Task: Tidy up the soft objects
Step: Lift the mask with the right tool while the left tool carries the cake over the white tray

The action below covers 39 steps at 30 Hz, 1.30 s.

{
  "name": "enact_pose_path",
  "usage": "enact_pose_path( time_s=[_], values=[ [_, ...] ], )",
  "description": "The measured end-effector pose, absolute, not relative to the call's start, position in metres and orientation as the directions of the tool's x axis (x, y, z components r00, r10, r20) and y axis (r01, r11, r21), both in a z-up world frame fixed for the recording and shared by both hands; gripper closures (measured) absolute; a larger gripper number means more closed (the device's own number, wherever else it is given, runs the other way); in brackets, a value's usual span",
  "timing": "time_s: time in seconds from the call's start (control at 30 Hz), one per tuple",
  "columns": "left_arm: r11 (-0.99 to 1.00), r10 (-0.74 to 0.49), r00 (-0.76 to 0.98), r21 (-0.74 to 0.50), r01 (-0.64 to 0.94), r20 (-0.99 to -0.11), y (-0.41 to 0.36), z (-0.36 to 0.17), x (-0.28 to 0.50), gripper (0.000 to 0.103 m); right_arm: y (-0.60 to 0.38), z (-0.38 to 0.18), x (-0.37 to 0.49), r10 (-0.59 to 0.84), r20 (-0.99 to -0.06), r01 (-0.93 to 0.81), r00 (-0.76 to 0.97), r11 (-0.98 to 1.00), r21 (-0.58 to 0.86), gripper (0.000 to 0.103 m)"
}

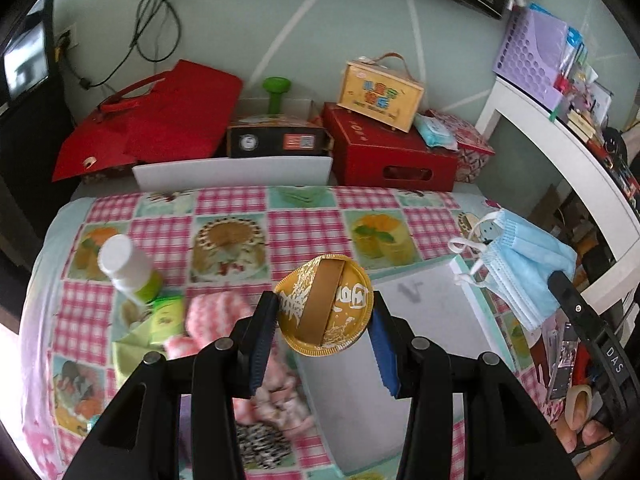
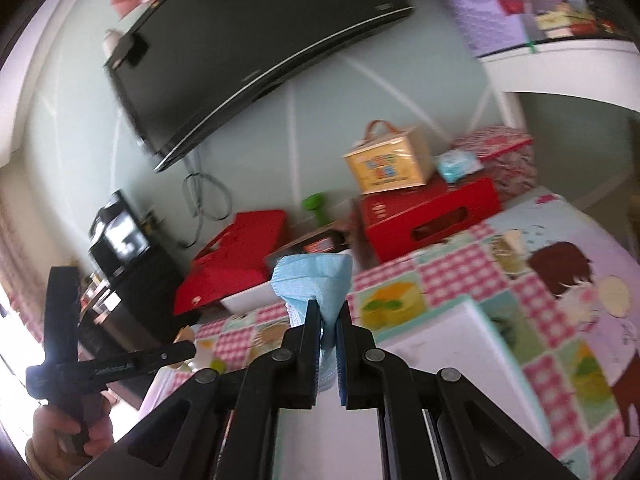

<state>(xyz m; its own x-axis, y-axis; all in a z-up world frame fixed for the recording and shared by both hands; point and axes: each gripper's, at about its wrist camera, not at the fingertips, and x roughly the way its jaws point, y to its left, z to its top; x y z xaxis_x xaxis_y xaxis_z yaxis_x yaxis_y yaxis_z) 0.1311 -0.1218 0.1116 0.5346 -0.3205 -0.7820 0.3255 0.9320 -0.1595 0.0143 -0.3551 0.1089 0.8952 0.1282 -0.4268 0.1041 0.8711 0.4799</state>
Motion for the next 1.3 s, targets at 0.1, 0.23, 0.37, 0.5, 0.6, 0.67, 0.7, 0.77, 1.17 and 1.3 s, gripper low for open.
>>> enact_pose_path(
  time_s=[0.1, 0.23, 0.37, 0.5, 0.6, 0.67, 0.7, 0.77, 1.17, 1.3],
  values=[
    [0.929, -0.322, 0.523, -0.155, 0.337, -0.789, -0.144, 0.102, 0.132, 0.057, -0.371, 0.103, 0.01, 0.098, -0.44, 0.147, 0.893, 0.86, 0.489, 0.096],
    [0.926, -0.323, 0.5, -0.158, 0.344, -0.804, -0.167, 0.084, 0.134, 0.057, -0.391, 0.093, 0.008, 0.072, -0.462, 0.192, 0.884, 0.844, 0.5, 0.096],
    [0.93, -0.304, 0.484, -0.146, 0.337, -0.821, -0.187, 0.065, 0.136, 0.057, -0.404, 0.079, 0.01, 0.047, -0.501, 0.239, 0.864, 0.837, 0.491, 0.096],
    [0.939, -0.276, 0.472, -0.13, 0.319, -0.837, -0.2, 0.044, 0.138, 0.057, -0.41, 0.063, 0.018, 0.061, -0.534, 0.257, 0.844, 0.827, 0.501, 0.096],
    [0.946, -0.247, 0.463, -0.109, 0.304, -0.851, -0.205, 0.028, 0.14, 0.057, -0.408, 0.051, 0.029, 0.061, -0.576, 0.275, 0.815, 0.835, 0.477, 0.096],
    [0.95, -0.23, 0.452, -0.099, 0.295, -0.862, -0.208, 0.017, 0.141, 0.056, -0.405, 0.039, 0.037, 0.078, -0.609, 0.28, 0.789, 0.837, 0.47, 0.096],
    [0.953, -0.217, 0.449, -0.088, 0.291, -0.867, -0.209, 0.011, 0.142, 0.057, -0.404, 0.034, 0.041, 0.092, -0.622, 0.279, 0.778, 0.836, 0.472, 0.096],
    [0.956, -0.197, 0.439, -0.073, 0.284, -0.877, -0.21, 0.001, 0.144, 0.056, -0.4, 0.022, 0.05, 0.101, -0.658, 0.291, 0.746, 0.84, 0.459, 0.096],
    [0.967, -0.138, 0.366, -0.045, 0.252, -0.92, -0.204, -0.042, 0.154, 0.056, -0.384, -0.019, 0.073, 0.11, -0.774, 0.323, 0.623, 0.865, 0.383, 0.096],
    [0.967, -0.134, 0.355, -0.044, 0.251, -0.925, -0.204, -0.045, 0.153, 0.055, -0.384, -0.021, 0.073, 0.104, -0.788, 0.331, 0.607, 0.868, 0.371, 0.093]
  ],
)
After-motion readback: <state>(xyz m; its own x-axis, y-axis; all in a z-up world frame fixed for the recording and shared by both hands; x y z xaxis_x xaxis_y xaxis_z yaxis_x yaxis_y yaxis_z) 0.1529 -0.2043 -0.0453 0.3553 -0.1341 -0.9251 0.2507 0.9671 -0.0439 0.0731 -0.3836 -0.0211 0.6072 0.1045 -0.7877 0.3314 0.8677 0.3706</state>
